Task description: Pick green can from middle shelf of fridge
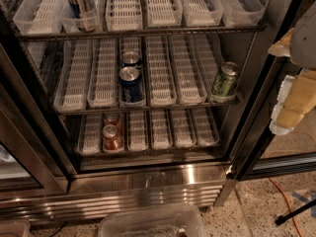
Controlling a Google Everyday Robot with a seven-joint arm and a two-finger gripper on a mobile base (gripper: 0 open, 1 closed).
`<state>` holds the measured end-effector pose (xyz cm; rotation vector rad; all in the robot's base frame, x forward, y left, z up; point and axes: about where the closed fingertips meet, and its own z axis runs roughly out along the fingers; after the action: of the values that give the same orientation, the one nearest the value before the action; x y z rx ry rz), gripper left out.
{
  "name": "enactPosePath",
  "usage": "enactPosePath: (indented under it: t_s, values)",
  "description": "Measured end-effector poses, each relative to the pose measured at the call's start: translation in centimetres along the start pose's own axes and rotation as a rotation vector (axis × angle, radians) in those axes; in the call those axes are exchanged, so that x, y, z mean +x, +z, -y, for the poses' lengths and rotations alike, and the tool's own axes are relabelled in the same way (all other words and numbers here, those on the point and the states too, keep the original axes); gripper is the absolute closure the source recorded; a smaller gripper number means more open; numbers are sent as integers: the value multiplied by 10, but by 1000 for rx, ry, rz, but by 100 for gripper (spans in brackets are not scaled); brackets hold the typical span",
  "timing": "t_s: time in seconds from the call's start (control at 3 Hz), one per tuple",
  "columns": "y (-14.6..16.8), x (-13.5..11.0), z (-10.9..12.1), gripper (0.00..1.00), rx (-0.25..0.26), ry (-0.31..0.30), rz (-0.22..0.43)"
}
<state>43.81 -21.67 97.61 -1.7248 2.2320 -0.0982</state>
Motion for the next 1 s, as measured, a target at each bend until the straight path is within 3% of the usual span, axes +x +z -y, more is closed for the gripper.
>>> enactPosePath:
  t_s: [0.33,0.67,1.0]
  values:
    - [0,0,0,0,2,0,1]
    - [4,-15,-7,0,-3,11,48]
    - [9,-29,-22,0,-13,50,134]
